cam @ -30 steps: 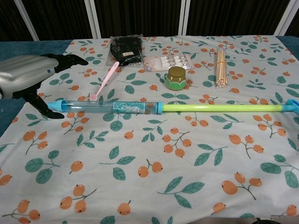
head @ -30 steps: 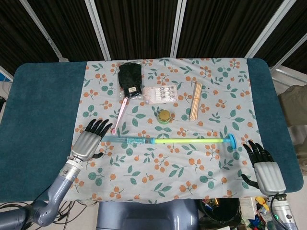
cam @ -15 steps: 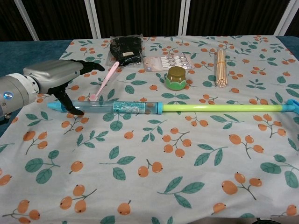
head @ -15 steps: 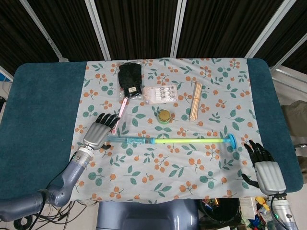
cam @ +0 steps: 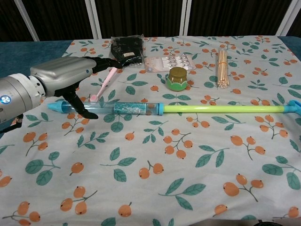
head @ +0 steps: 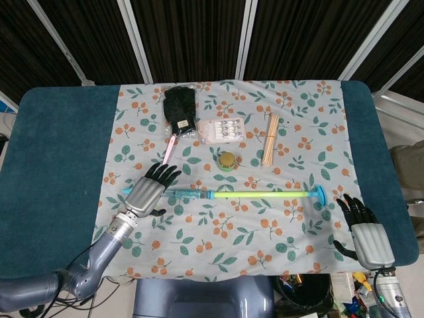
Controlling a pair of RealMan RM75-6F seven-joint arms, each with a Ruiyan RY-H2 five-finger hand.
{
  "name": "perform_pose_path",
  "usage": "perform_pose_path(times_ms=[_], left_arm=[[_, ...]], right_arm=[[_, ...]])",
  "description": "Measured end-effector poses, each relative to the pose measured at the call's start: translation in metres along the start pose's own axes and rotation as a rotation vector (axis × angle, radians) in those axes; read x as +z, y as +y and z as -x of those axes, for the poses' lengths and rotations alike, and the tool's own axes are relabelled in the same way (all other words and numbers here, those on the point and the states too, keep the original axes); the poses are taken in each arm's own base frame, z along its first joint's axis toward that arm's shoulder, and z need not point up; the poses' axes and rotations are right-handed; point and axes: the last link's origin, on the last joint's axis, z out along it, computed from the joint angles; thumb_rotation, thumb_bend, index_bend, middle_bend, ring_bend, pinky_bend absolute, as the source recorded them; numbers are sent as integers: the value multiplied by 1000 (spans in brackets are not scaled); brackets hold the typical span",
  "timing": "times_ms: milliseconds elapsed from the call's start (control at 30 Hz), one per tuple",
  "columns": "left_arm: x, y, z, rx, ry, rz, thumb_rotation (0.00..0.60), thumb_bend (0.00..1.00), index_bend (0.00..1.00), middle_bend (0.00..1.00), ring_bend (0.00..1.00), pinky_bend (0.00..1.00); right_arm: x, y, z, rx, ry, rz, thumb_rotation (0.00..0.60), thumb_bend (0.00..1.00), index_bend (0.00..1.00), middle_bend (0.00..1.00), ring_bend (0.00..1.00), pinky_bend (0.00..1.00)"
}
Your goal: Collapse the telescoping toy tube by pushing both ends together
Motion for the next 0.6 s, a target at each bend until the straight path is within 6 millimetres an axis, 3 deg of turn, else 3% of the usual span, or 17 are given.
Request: perform_pose_path(times_ms=[233,600], left_arm=[[-3,-12,-5,36,2,-66,600,131,238,269,43,89],[5,-50,13,121,-98,-200,600,180,319,318,58,93]], right_arm=[[0,0,1,-1,-2,-3,600,124,0,0,0,152],[0,1,0,3,-2,0,600,124,0,0,0,152]])
